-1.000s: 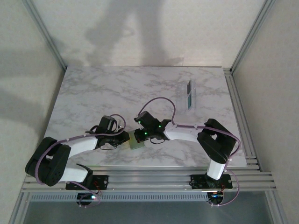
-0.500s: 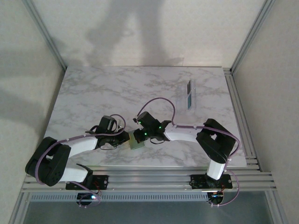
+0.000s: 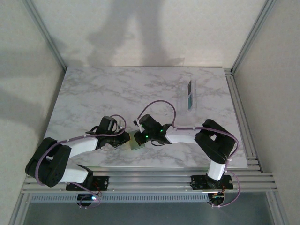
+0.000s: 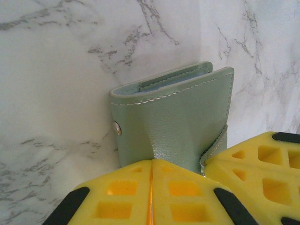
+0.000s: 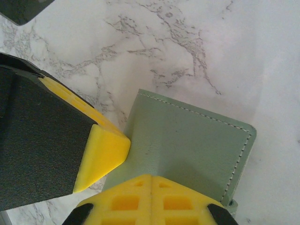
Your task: Put the credit cards into the card holder
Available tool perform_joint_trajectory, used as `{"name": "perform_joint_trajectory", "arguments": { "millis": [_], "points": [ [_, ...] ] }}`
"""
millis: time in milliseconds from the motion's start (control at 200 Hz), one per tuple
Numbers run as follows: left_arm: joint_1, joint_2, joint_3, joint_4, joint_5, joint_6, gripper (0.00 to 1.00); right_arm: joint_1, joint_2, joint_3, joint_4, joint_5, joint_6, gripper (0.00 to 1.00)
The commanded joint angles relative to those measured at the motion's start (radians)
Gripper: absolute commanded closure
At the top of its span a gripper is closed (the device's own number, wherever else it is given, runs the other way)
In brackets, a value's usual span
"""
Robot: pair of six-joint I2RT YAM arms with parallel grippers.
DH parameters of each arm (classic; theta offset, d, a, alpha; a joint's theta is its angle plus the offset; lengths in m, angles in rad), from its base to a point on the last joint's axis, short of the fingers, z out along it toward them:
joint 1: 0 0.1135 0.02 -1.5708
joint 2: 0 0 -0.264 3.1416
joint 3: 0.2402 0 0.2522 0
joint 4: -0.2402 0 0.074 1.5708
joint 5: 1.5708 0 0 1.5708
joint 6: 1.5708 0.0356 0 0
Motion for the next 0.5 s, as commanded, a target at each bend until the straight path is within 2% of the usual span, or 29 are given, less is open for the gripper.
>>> {"name": "perform_joint_trajectory", "arguments": {
  "millis": [0,275,491],
  "points": [
    [0.003,0.026,-0.023,-0.040,-0.013,-0.017,0.92,0.014,0.008,-0.032,0.026,0.013,-0.031,1.00],
    [0.003,0.022,-0.029,-0.042,-0.017,-0.020,0.93,0.013,-0.068,-0.019,-0.001,0.036,-0.060,1.00],
    [0.003,0.030,-0.027,-0.038,-0.016,-0.022,0.92,0.008,-0.040,-0.013,0.008,0.040,-0.070,1.00]
  ]
}}
